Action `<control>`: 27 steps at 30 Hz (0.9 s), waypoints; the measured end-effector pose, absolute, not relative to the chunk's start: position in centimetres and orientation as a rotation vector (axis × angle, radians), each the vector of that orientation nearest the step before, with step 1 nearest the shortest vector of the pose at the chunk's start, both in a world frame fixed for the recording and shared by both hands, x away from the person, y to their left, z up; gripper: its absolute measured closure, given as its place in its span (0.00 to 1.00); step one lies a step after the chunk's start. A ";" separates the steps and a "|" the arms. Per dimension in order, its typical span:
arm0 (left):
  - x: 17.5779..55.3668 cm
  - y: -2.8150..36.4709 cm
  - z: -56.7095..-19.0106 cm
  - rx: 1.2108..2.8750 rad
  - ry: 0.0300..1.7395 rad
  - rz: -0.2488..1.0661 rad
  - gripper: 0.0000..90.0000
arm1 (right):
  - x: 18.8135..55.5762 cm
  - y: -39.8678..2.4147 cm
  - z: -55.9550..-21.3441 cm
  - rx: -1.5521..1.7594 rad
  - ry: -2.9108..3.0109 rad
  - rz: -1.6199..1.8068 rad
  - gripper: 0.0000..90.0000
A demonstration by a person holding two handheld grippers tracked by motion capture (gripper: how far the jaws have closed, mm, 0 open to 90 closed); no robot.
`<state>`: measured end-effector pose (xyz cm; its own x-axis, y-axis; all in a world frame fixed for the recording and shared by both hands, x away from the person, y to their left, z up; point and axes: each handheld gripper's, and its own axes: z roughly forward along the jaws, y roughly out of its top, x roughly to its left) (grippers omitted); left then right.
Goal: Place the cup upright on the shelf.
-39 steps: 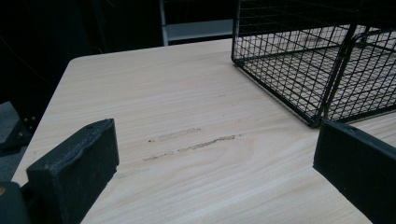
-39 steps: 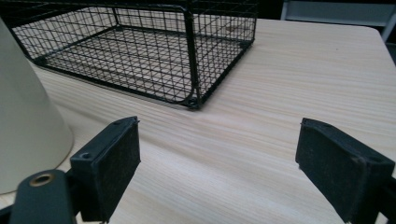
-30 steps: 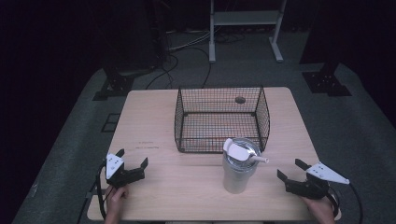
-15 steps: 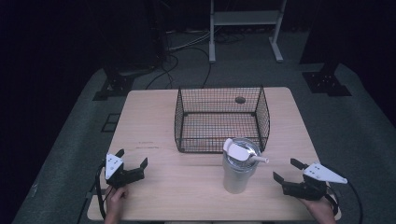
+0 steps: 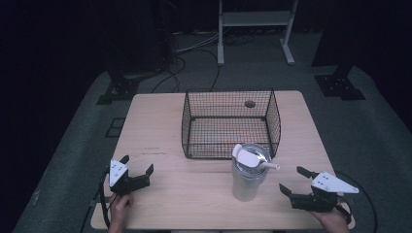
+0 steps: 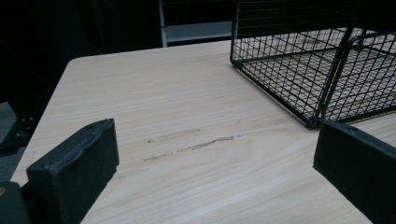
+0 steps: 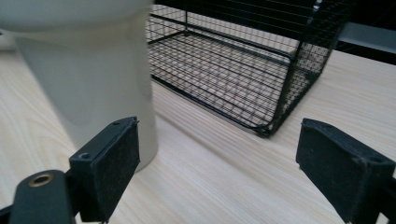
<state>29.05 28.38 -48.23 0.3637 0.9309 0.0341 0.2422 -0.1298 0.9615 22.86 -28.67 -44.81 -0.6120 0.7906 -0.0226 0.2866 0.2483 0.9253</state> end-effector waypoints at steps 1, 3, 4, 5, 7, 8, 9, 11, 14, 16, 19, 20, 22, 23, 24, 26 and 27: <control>29.0 28.4 -48.2 1.614 1.071 0.854 0.00 | 22.7 -28.5 -44.7 0.967 2.040 1.351 0.14; 29.1 28.4 -48.2 1.615 1.071 0.856 0.00 | 22.5 -28.3 -44.6 0.951 2.054 1.343 0.14; 29.1 28.4 -48.2 1.614 1.073 0.856 0.00 | 22.3 -28.1 -44.4 0.937 2.064 1.336 0.14; 29.1 28.4 -48.2 1.614 1.074 0.854 0.00 | 22.3 -28.1 -44.4 0.937 2.064 1.336 0.14; 29.1 28.4 -48.2 1.613 1.076 0.851 0.00 | 21.9 -27.7 -44.1 0.912 2.079 1.338 0.14; 29.1 28.4 -48.2 1.613 1.076 0.851 0.00 | 21.9 -27.7 -44.1 0.912 2.079 1.338 0.14; 29.1 28.4 -48.2 1.613 1.075 0.852 0.00 | 21.8 -27.5 -44.0 0.902 2.083 1.343 0.14; 29.1 28.4 -48.2 1.614 1.073 0.852 0.00 | 21.5 -27.1 -43.7 0.879 2.097 1.343 0.14; 29.1 28.4 -48.2 1.615 1.071 0.854 0.00 | 21.3 -26.8 -43.6 0.858 2.111 1.333 0.14; 29.1 28.4 -48.2 1.614 1.072 0.853 0.00 | 21.2 -26.5 -43.7 0.843 2.119 1.329 0.14; 29.1 28.4 -48.2 1.613 1.072 0.852 0.00 | 21.1 -26.0 -43.7 0.831 2.136 1.344 0.14; 29.1 28.4 -48.2 1.613 1.071 0.852 0.00 | 21.1 -26.0 -43.7 0.831 2.136 1.344 0.14; 29.1 28.4 -48.2 1.615 1.069 0.855 0.00 | 20.9 -25.7 -43.7 0.825 2.148 1.349 0.14; 29.1 28.4 -48.2 1.616 1.069 0.855 0.00 | 20.9 -25.5 -43.8 0.821 2.154 1.352 0.14; 29.1 28.4 -48.2 1.616 1.068 0.855 0.00 | 20.9 -25.3 -43.8 0.818 2.160 1.359 0.14; 29.1 28.4 -48.2 1.615 1.069 0.855 0.00 | 20.9 -25.1 -43.8 0.815 2.163 1.361 0.14; 29.1 28.4 -48.2 1.614 1.069 0.854 0.00 | 20.8 -24.9 -43.9 0.813 2.175 1.361 0.14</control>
<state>29.07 28.38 -48.23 0.3649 0.9304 0.0355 0.2403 -0.1309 0.9618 20.84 -24.88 -43.89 -0.7269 0.6841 -0.0611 0.2440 0.3403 0.9081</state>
